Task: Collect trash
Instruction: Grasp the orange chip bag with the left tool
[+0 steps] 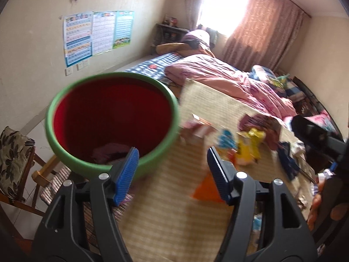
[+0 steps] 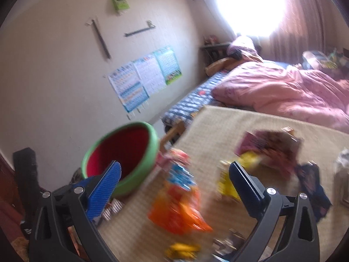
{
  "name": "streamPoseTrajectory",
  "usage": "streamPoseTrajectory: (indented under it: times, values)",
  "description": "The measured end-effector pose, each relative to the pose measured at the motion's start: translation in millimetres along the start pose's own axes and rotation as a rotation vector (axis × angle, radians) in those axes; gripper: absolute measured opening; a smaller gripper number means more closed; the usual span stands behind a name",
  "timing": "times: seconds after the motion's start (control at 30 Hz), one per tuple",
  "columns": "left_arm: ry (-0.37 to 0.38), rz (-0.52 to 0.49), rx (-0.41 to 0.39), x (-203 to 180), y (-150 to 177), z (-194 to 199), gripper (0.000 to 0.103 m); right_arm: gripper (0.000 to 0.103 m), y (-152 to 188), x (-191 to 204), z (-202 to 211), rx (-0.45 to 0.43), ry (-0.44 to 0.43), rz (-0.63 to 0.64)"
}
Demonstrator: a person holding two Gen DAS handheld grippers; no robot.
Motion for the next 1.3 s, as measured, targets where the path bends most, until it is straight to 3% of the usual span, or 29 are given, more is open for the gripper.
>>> streamPoseTrajectory:
  times: [0.27, 0.47, 0.73, 0.83, 1.0, 1.1, 1.23, 1.3]
  values:
    - [0.027, -0.029, 0.048, -41, 29, -10, 0.062, 0.096, 34, -50, 22, 0.073, 0.043, -0.03]
    - [0.033, -0.072, 0.082, -62, 18, -39, 0.062, 0.096, 46, -62, 26, 0.105, 0.064, -0.052]
    - [0.035, -0.042, 0.141, -72, 1, -80, 0.063, 0.096, 32, -75, 21, 0.143, 0.066, -0.08]
    - [-0.016, -0.064, 0.127, -75, 0, -89, 0.076, 0.096, 22, -78, 12, 0.17, 0.051, -0.093]
    - [-0.02, -0.041, 0.189, -69, 6, -104, 0.077, 0.096, 10, -80, -17, 0.263, 0.001, -0.145]
    - [0.025, 0.021, 0.229, -59, 9, -107, 0.07, 0.096, 4, -81, -35, 0.292, 0.004, -0.17]
    - [0.016, 0.033, 0.188, -51, 11, -90, 0.052, 0.096, 0, -83, -47, 0.307, 0.025, -0.188]
    - [0.028, 0.036, 0.177, -46, 13, -79, 0.049, 0.096, -2, -85, -51, 0.31, 0.038, -0.196]
Point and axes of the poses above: each gripper's, at about its wrist camera, not at the fingertips, and z roughly against the way its jaws point, x to its left, y to its underside, the point moved 2 cm from there along -z, roughly the way its jaws point, and after that the axes turned 10 degrees about x, right-handed, at the moved point
